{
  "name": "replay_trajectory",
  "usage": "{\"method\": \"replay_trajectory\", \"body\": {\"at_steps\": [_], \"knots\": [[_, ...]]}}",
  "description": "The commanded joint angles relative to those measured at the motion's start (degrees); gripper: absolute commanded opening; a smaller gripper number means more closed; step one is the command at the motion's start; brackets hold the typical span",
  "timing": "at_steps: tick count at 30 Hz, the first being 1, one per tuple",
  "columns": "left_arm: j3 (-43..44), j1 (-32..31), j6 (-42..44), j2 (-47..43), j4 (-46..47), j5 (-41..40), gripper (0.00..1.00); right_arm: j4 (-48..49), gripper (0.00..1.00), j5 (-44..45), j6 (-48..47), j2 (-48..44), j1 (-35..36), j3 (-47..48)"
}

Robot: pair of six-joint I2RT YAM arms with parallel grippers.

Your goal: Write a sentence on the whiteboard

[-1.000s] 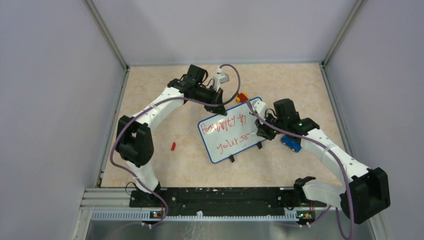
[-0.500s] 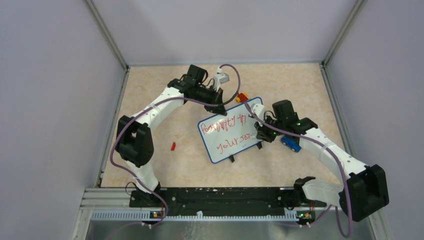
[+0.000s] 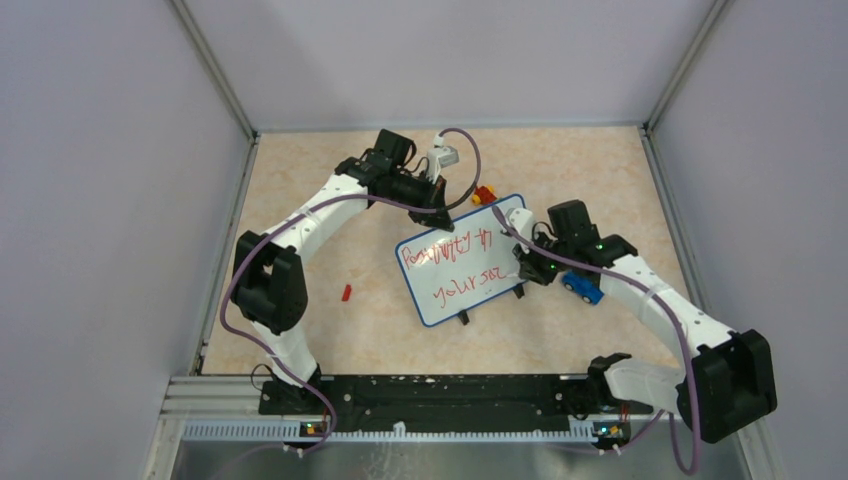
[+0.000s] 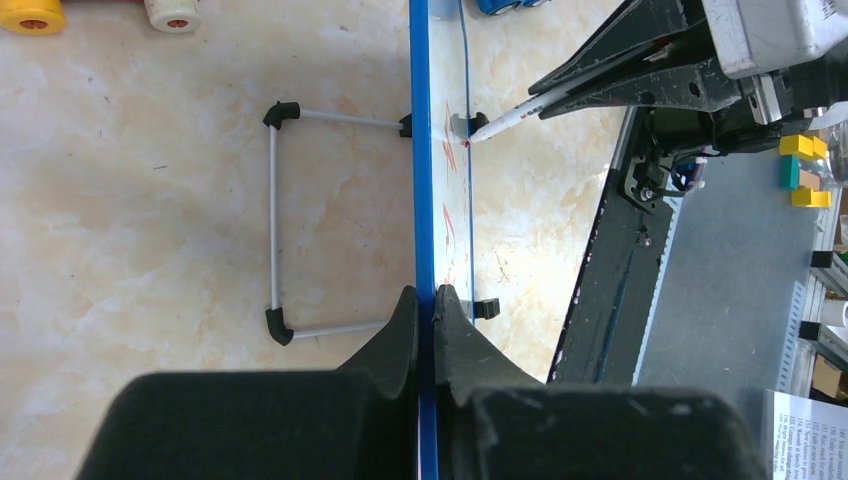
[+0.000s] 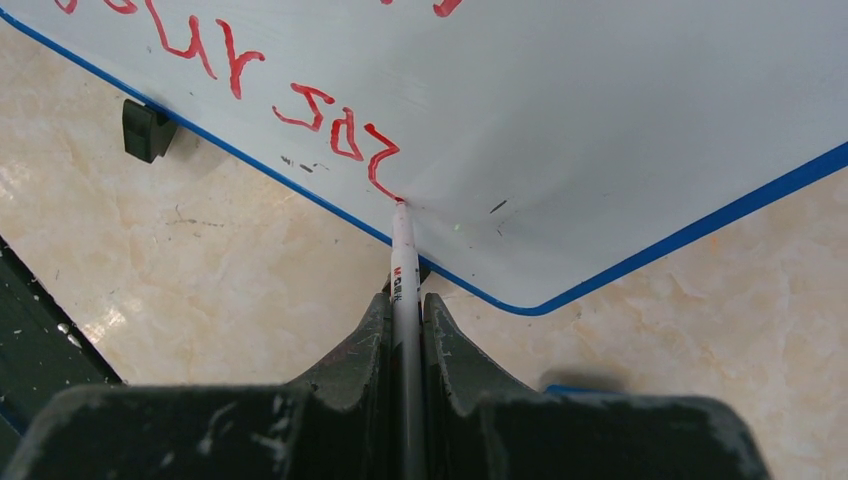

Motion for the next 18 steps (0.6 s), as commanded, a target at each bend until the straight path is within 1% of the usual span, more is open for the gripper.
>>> {"method": "replay_trajectory", "body": {"at_steps": [1,18], "knots": [[-1.6,-1.7,2.6,0.5,-0.9,-0.1,0.0,4.0,0.0,2.6,0.1,-0.9,-1.0,4.1],[-1.6,-1.7,2.8,0.5,-0.9,0.0,0.0,5.0,0.0,2.8,1.3,-1.1,-1.0,5.8]]}}
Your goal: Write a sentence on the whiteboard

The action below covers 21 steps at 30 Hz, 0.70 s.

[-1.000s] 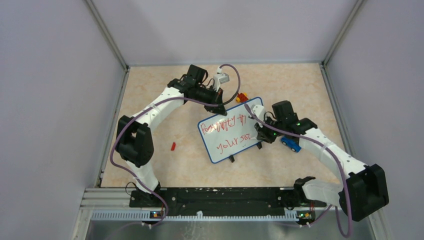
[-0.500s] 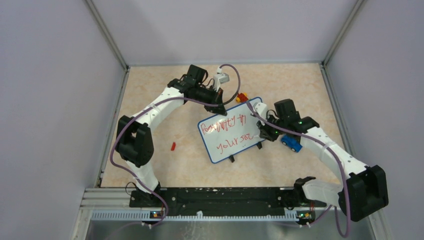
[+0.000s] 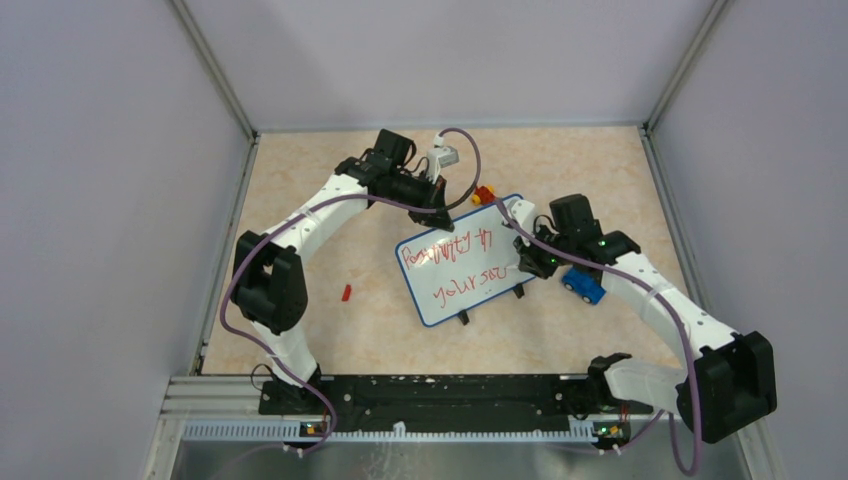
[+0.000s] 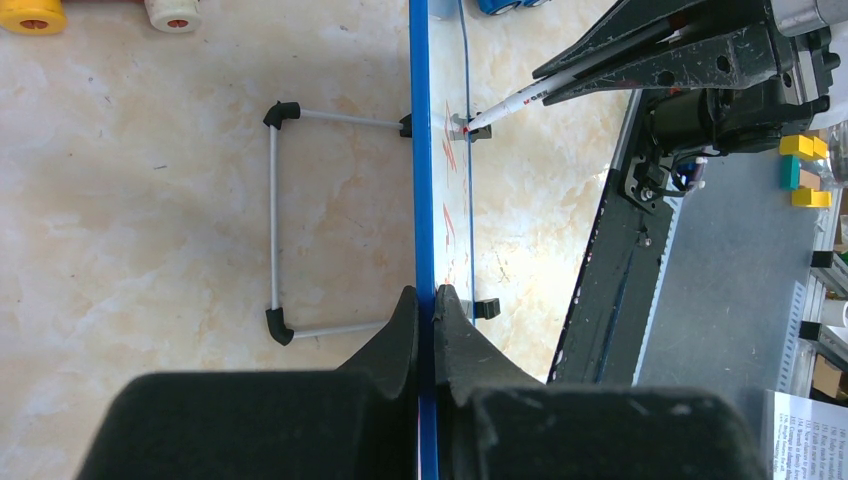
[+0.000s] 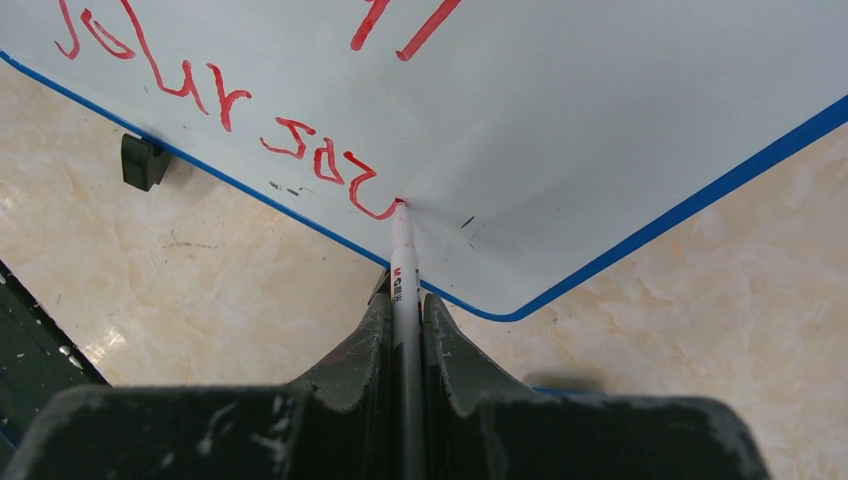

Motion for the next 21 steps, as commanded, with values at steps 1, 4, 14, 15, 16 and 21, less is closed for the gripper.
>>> {"method": "replay_trajectory", "body": {"at_steps": [1,4,14,15,16,21], "knots": [[-1.5,-1.7,2.8,0.5,-0.9,0.0,0.0,5.0,0.0,1.8,0.0,-0.9,-0.8,3.5],[-1.5,-1.7,2.8,0.4,-0.9,0.0,0.0,4.9,0.0,1.6,-0.1,-0.6,-0.8,3.6],[-1.8,-1.7,2.8,0.3,-0.7,-0.1,0.0,5.2,0.0,1.5,-1.2,-0.2,-0.8,-0.7],[-1.8,-1.7,2.9,0.3,-0.7,-0.1,0.0,5.1,0.0,1.6,-1.3,-0.3,-0.8,-1.2],[-1.9,-1.7,2.9,0.4,-0.7,0.0,0.0,5.2,0.0,1.7,-1.4,-0.4,-0.8,-1.6],[-2.0,-1.7,2.9,0.3,-0.5,-0.1,0.0,5.2,0.0,1.8,-1.8,-0.6,-0.8,-2.8]]}}
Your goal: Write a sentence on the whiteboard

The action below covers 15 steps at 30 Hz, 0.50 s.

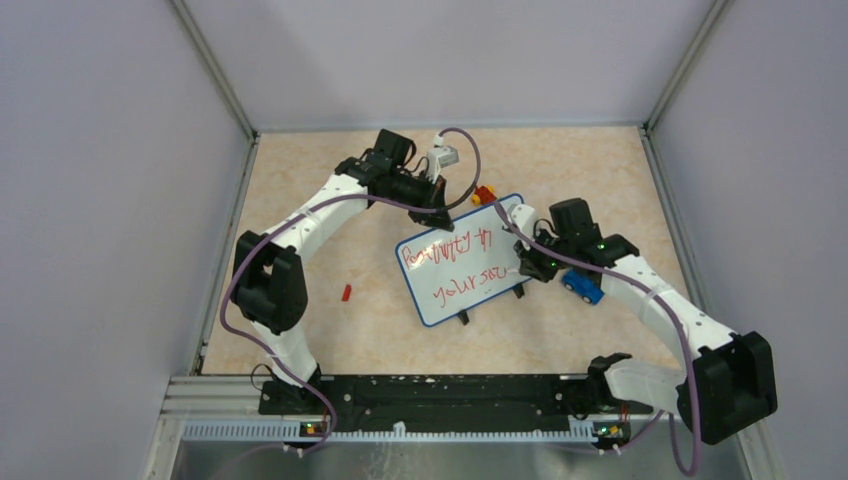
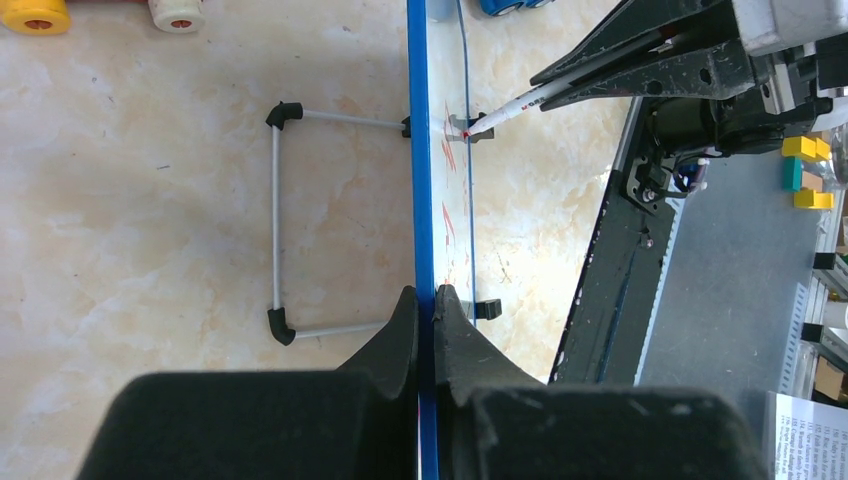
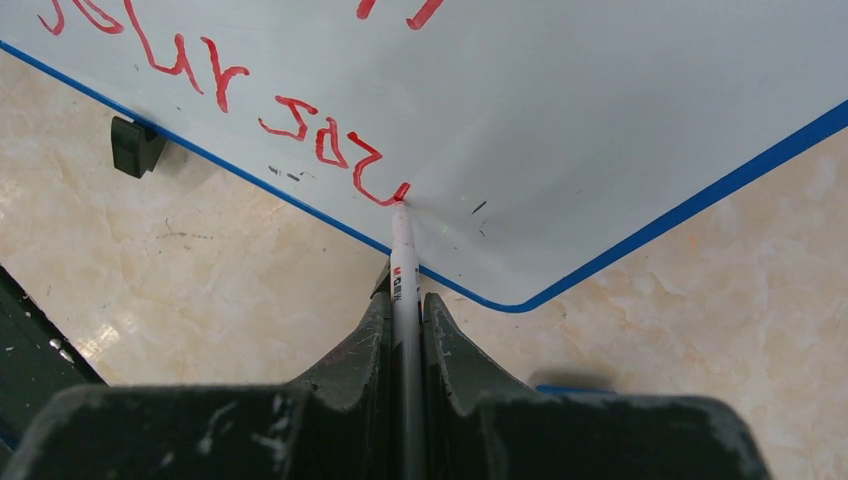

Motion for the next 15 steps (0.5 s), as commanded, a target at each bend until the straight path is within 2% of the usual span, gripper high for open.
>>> {"method": "replay_trajectory", "body": {"at_steps": [1,15], "knots": [[-1.9,-1.7,2.9,0.3,-0.6,0.2,0.0,4.2,0.0,1.9,-1.5,-0.3,-0.7,-1.3],[-1.7,-1.7,2.9,0.1,-0.8,0.1,0.0,-1.3,0.0,2.6,-3.2,-3.3,-0.7,3.6]]}}
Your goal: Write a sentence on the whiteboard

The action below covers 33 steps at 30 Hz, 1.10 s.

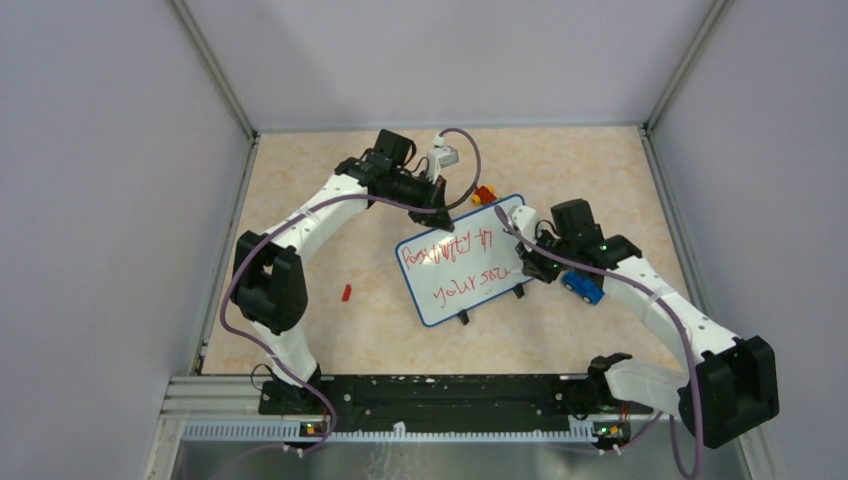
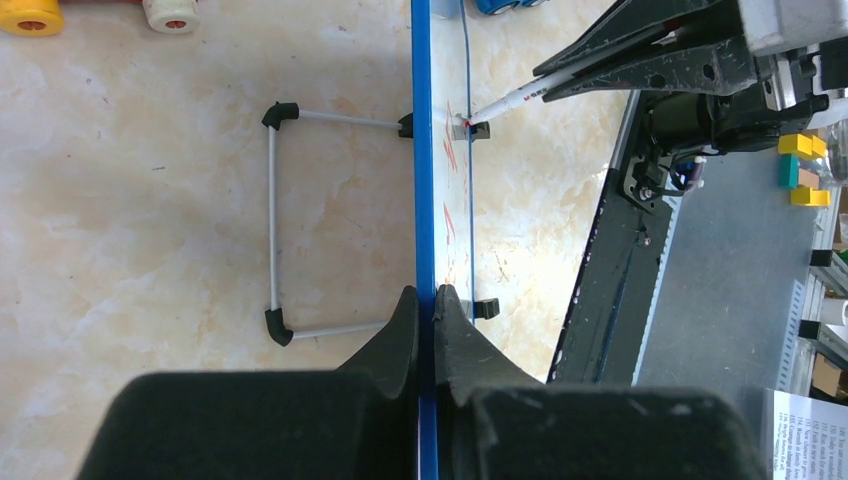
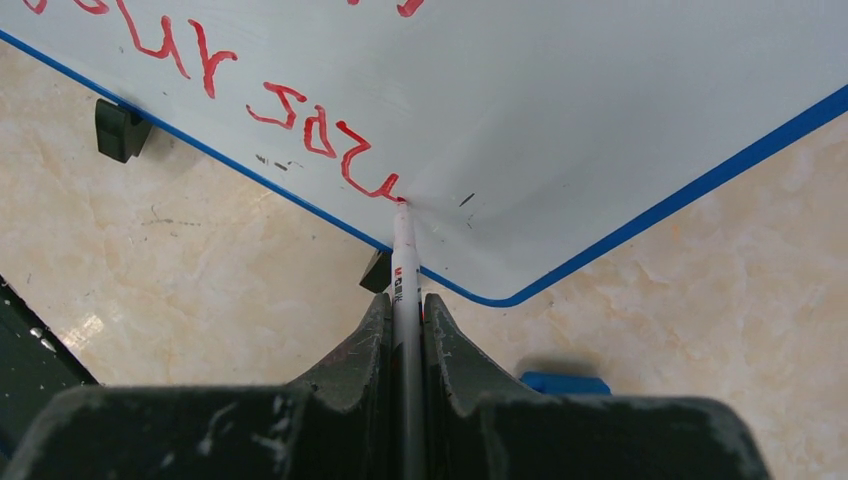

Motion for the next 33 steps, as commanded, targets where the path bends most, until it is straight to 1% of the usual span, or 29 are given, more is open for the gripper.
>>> {"method": "replay_trajectory", "body": {"at_steps": [1,6,16,20,28,33], "knots": [[-1.7,-1.8,2.9,0.1,-0.8,-0.1,0.0,-0.5,0.0,1.7,-1.7,-2.7,-0.7,4.5],[-1.8,-1.8,2.9,0.0,-0.8,-0.1,0.0,-1.3,0.0,0.9,-1.6,-3.0,-0.8,6.7],[-1.7,-1.9,3.2,-0.1,-1.0,-0.4,0.0,2.1,0.0,2.5,-1.1,0.1,-1.3,7.1],[-1.8,-1.9,3.2,0.1,-1.0,-0.4,0.0,2.1,0.0,2.5,-1.6,0.6,-1.3,5.8],[-2.4,-1.9,3.3,0.0,-0.6,-0.4,0.0,1.3,0.0,1.8,-1.8,-1.4,-1.3,0.4],[-2.7,-1.9,3.2,-0.1,-0.4,-0.4,0.0,1.1,0.0,1.7,-2.0,-1.9,-1.3,-0.7]]}}
